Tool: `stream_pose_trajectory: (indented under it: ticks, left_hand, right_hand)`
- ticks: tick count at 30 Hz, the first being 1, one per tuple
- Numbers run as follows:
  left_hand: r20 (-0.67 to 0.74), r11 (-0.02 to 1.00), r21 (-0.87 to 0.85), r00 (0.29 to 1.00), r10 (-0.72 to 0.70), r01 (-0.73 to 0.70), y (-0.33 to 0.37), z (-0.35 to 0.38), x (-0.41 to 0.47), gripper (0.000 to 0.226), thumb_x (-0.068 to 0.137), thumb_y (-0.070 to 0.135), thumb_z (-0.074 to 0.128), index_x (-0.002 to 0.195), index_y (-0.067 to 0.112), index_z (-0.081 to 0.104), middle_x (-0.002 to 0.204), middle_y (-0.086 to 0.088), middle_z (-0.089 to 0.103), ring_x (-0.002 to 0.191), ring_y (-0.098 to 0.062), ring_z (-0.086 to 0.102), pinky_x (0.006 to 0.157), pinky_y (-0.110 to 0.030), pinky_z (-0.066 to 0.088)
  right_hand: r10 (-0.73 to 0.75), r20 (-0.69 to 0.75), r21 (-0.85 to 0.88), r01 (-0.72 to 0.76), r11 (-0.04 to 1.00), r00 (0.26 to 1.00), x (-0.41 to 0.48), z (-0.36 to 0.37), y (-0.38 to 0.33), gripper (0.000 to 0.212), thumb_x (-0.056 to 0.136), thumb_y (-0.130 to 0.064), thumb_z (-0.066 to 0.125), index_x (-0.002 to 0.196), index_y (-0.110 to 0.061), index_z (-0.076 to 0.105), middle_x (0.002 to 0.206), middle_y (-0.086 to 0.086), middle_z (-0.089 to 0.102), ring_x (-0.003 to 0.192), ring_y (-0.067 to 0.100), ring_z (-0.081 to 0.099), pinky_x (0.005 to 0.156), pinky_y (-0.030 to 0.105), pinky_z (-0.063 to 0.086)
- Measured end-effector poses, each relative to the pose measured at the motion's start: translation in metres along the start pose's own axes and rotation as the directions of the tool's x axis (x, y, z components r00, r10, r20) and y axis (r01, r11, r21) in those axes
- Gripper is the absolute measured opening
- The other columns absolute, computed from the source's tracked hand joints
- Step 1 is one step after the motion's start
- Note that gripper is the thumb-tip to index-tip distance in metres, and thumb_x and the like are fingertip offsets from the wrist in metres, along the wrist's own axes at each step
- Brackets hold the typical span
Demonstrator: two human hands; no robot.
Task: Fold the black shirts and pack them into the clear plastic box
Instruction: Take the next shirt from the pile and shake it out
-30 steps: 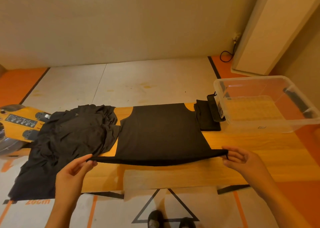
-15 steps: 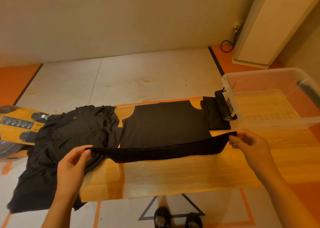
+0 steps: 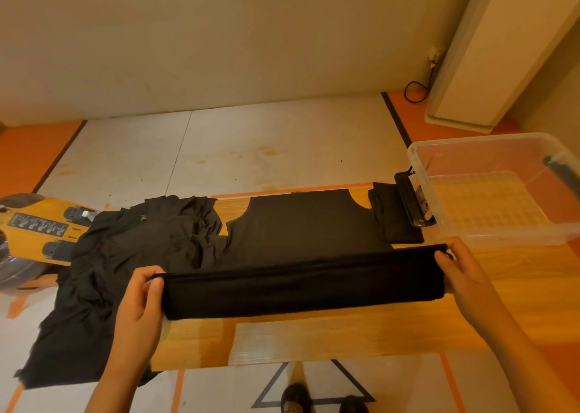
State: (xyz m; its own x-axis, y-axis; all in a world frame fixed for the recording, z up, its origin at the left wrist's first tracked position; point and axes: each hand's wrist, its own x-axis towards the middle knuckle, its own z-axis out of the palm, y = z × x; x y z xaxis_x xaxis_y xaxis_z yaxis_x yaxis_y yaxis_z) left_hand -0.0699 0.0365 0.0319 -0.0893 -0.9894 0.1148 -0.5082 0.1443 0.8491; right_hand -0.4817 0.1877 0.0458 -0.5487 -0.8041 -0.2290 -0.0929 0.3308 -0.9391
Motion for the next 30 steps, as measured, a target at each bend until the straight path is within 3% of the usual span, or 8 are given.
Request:
stream_pose_trajectory:
  ticks: [4,9,16,22,26,28,30]
  left_hand:
    - [0.017,0.999,0.051,1.0,0.002,-0.003,-0.001,-0.002,-0.008,0.024,0.102,0.009,0.04,0.093,0.027,0.052,0.085,-0.008,0.057,0.073,0.001,0.055,0.059,-0.005,0.043]
    - [0.045,0.996,0.085,0.999,-0.02,0.016,-0.003,-0.003,-0.016,0.028,0.102,0.016,0.04,0.095,0.041,0.05,0.084,-0.002,0.057,0.073,-0.008,0.056,0.058,-0.008,0.042]
    - [0.087,0.994,0.095,0.994,-0.065,0.056,0.0,-0.001,-0.019,0.017,0.103,0.017,0.037,0.096,0.024,0.051,0.088,-0.006,0.055,0.079,-0.02,0.055,0.058,-0.007,0.042]
    - [0.146,0.991,0.106,0.985,-0.093,0.077,-0.001,-0.003,-0.018,0.018,0.102,0.017,0.038,0.097,0.019,0.055,0.087,-0.007,0.057,0.08,-0.023,0.056,0.067,-0.03,0.046]
    - [0.1,0.994,0.067,0.99,-0.095,0.089,-0.002,-0.001,-0.016,0.015,0.101,0.011,0.042,0.099,0.01,0.057,0.08,-0.012,0.058,0.073,-0.022,0.057,0.055,-0.012,0.046]
    - [0.095,0.996,0.054,0.992,-0.078,0.073,-0.003,-0.001,-0.012,0.014,0.1,0.011,0.043,0.098,0.012,0.057,0.078,-0.012,0.06,0.071,-0.026,0.06,0.055,-0.013,0.049]
    - [0.09,0.997,0.061,0.995,-0.048,0.043,-0.006,-0.002,-0.004,0.014,0.099,0.013,0.046,0.099,0.015,0.06,0.082,-0.006,0.064,0.074,-0.019,0.064,0.062,-0.019,0.055]
  right_hand:
    - [0.018,0.078,-0.053,-0.014,0.999,0.997,-0.009,-0.004,0.007,0.016,0.101,-0.012,0.038,0.092,-0.009,0.051,0.076,0.008,0.054,0.056,-0.001,0.057,0.045,0.012,0.041]
    - [0.06,0.121,-0.108,-0.047,0.993,0.991,-0.018,-0.011,0.013,0.017,0.101,-0.019,0.038,0.095,-0.011,0.052,0.077,0.01,0.054,0.058,0.002,0.058,0.045,0.013,0.041]
    - [0.11,0.144,-0.179,-0.083,0.98,0.983,-0.021,-0.014,0.009,0.02,0.101,-0.025,0.039,0.098,-0.01,0.052,0.086,0.016,0.057,0.069,0.011,0.06,0.052,0.018,0.045]
    - [0.126,0.135,-0.204,-0.097,0.974,0.983,-0.013,-0.012,0.007,0.023,0.101,-0.027,0.039,0.101,-0.006,0.049,0.091,0.02,0.055,0.081,0.025,0.059,0.057,0.025,0.044]
    - [0.144,0.149,-0.161,-0.119,0.98,0.978,-0.008,-0.007,0.013,0.018,0.101,-0.022,0.041,0.099,-0.006,0.049,0.08,0.016,0.055,0.066,0.019,0.059,0.046,0.022,0.045]
    - [0.144,0.144,-0.144,-0.123,0.982,0.979,-0.005,-0.004,0.016,0.014,0.1,-0.019,0.043,0.1,-0.01,0.053,0.081,0.016,0.064,0.068,0.025,0.066,0.051,0.029,0.053]
    - [0.133,0.123,-0.131,-0.117,0.984,0.983,0.0,-0.004,0.013,0.014,0.099,-0.017,0.046,0.1,-0.008,0.057,0.084,0.015,0.068,0.075,0.026,0.069,0.06,0.035,0.059]
